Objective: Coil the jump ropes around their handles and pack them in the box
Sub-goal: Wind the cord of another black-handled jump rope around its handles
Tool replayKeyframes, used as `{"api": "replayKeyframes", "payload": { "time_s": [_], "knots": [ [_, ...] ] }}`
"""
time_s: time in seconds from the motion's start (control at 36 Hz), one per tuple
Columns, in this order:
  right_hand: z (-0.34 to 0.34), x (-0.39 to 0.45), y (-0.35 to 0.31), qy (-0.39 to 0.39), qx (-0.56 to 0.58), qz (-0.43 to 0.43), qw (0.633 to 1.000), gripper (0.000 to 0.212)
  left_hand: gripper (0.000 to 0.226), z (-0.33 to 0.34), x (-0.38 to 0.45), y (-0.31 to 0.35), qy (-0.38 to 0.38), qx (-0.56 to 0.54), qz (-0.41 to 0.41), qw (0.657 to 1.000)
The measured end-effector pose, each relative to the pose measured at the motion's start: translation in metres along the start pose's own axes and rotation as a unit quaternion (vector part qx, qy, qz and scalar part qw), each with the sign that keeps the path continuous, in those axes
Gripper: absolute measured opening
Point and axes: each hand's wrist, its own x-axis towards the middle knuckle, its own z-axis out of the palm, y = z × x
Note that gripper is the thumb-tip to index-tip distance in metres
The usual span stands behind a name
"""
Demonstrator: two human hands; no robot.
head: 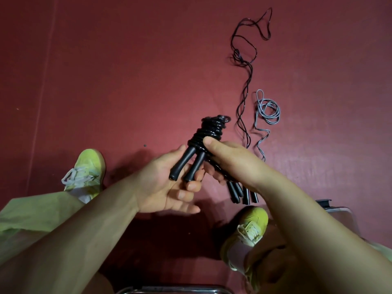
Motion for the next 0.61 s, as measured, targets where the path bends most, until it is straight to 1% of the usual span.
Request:
{"api": "replayKeyframes", "payload": {
  "time_s": [0.08, 0.14, 0.19, 0.28, 0.36, 0.5, 0.56, 0.61],
  "knots": [
    [0.0, 0.002, 0.005, 0.016, -0.042, 0.045, 0.998, 0.056, 0.066, -0.002, 0.004, -0.001, 0.094, 0.074, -0.002, 0.993],
    [0.001, 0.004, 0.009, 0.033, -0.069, 0.066, 0.995, 0.056, 0.067, -0.001, 0.007, -0.002, 0.148, 0.129, 0.001, 0.98],
    [0.003, 0.004, 0.009, 0.045, -0.091, 0.077, 0.992, 0.059, 0.065, -0.001, 0.01, -0.003, 0.185, 0.165, 0.007, 0.969],
    [0.007, 0.005, 0.009, 0.065, -0.122, 0.081, 0.987, 0.063, 0.065, -0.001, 0.011, -0.003, 0.224, 0.193, 0.025, 0.955],
    [0.009, 0.007, 0.011, 0.08, -0.12, 0.087, 0.986, 0.064, 0.062, -0.003, 0.011, -0.004, 0.251, 0.217, 0.046, 0.942],
    [0.011, 0.008, 0.014, 0.081, -0.111, 0.09, 0.986, 0.064, 0.058, -0.006, 0.014, -0.005, 0.291, 0.263, 0.08, 0.917],
    [0.012, 0.008, 0.014, 0.068, -0.091, 0.089, 0.99, 0.06, 0.055, -0.008, 0.014, -0.004, 0.311, 0.294, 0.101, 0.898],
    [0.015, 0.007, 0.012, 0.042, -0.073, 0.088, 0.992, 0.053, 0.053, -0.011, 0.014, -0.004, 0.335, 0.334, 0.127, 0.872]
  ]
}}
